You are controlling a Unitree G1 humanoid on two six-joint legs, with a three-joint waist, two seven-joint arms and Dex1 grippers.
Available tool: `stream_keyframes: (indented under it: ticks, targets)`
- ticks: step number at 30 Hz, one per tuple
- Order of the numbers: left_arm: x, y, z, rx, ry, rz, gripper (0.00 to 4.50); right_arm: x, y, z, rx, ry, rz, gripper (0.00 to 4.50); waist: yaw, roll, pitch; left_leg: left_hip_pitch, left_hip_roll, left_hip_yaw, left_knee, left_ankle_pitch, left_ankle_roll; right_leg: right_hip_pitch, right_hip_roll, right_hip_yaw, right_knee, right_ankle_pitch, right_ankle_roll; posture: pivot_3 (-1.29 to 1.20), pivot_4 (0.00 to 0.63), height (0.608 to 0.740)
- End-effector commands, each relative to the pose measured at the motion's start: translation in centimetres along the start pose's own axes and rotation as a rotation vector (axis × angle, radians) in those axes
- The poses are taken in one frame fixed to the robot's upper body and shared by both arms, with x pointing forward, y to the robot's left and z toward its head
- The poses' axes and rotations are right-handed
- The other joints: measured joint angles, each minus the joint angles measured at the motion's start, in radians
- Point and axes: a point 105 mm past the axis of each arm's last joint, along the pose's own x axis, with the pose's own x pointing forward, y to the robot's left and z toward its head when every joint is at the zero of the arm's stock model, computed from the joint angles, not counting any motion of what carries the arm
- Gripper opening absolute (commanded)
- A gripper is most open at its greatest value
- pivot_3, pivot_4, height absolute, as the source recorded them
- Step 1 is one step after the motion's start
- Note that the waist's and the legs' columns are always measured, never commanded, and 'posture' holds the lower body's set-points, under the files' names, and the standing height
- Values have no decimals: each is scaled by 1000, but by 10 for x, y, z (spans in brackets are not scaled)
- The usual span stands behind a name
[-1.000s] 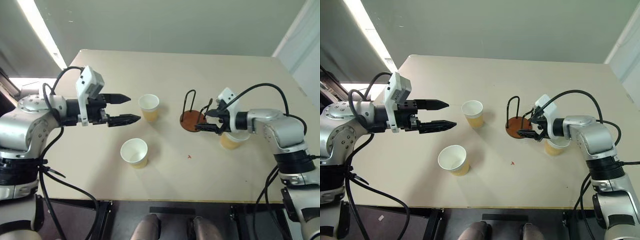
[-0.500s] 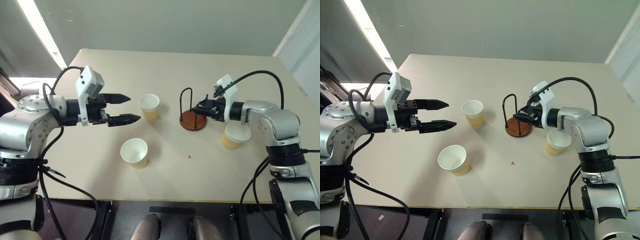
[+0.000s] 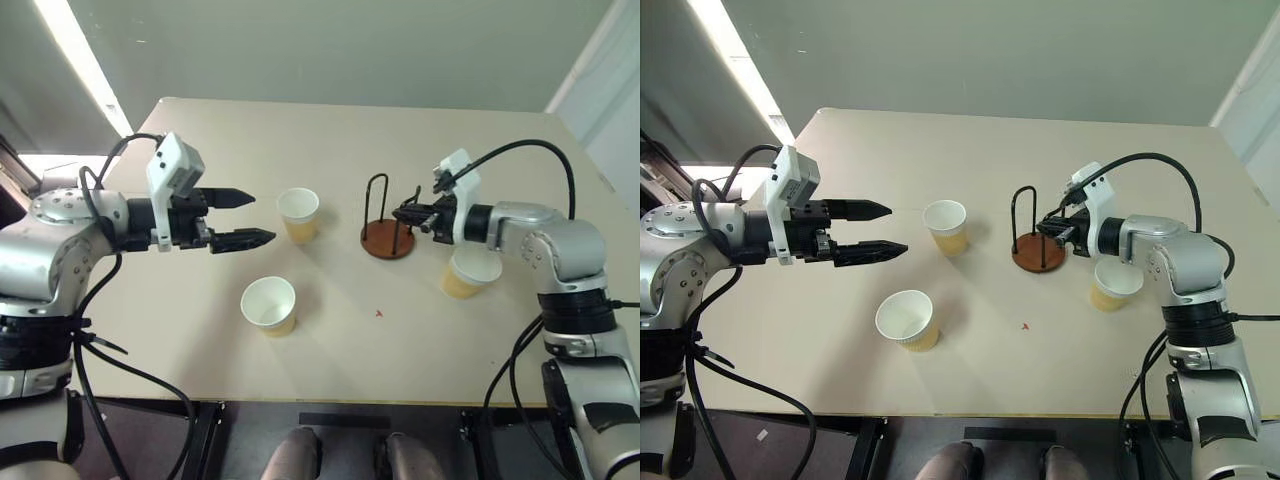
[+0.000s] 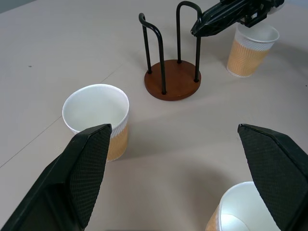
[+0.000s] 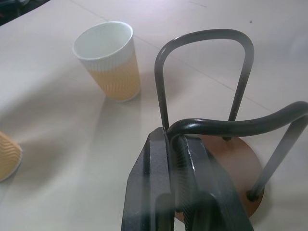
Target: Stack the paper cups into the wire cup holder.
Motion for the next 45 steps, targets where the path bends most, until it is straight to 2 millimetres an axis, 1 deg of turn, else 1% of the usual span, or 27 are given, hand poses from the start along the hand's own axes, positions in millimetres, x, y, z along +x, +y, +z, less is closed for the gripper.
stream_keyframes:
  ticks: [1,3,6,9,12,18,23,28,31,34,36,37,43,45]
  targets:
    - [-5,-9,8,41,21,-50,4500,-20,20,8,-81,-9,128,15,1,0,0,0,0,0,0,0,0,0,0,0,0,0,0,0,150,740]
    - [-5,-17,7,50,49,-97,4500,-30,31,2,-127,43,203,15,2,0,0,-1,0,0,0,0,0,0,0,0,0,0,0,0,150,740]
    - [-6,-29,4,67,100,-173,4500,-41,42,0,-159,84,272,15,0,0,0,-2,0,0,0,0,-1,0,0,0,-1,0,0,0,150,740]
    - [-8,-38,4,75,134,-242,4500,-48,54,-8,-181,132,342,15,-2,0,0,-1,0,0,-1,0,-1,0,0,0,-1,0,0,0,150,740]
    - [-9,-44,5,73,151,-286,4500,-51,65,-17,-180,164,396,15,-4,0,0,0,2,0,0,0,-1,0,1,0,0,0,0,0,150,740]
    - [-10,-58,4,55,175,-381,4500,-48,77,-20,-166,154,447,15,-7,0,0,0,2,1,1,0,-1,0,1,1,0,0,0,0,150,740]
    - [-13,-66,15,16,156,-444,4500,-43,83,-35,-166,190,479,15,-8,-2,-1,0,2,1,1,0,-1,0,1,1,0,0,0,0,150,740]
    - [-15,-62,12,46,195,-426,4500,-41,82,-47,-194,234,488,15,-14,-2,-1,2,2,1,1,0,-1,1,1,2,-1,0,0,0,150,740]
    - [-15,-62,11,49,200,-424,4500,-44,79,-60,-228,292,505,15,-16,-2,-1,3,2,1,1,0,-1,1,1,2,-1,0,0,0,150,740]
    - [-15,-62,10,54,200,-418,4500,-48,71,-75,-282,366,499,15,-17,-3,-2,4,2,1,1,0,-1,2,1,2,-1,0,0,0,150,740]
    - [-14,-62,10,57,201,-415,4500,-50,66,-80,-314,402,494,587,-16,-5,-3,7,2,1,1,0,-1,5,1,2,-1,0,0,0,150,740]
    - [-14,-62,10,56,199,-414,4500,-49,65,-80,-317,403,492,789,-15,-8,-4,8,2,1,0,0,-1,6,1,2,-1,0,0,0,150,740]
    - [-14,-63,8,63,198,-406,4500,-54,64,-78,-331,413,497,2866,-16,-8,-3,5,2,3,0,-1,-1,3,2,5,0,0,0,0,150,740]
    - [-15,-64,8,63,196,-402,4500,-56,64,-76,-331,410,497,2866,-17,-8,-3,5,3,3,0,-1,-1,3,2,5,0,0,0,0,150,740]
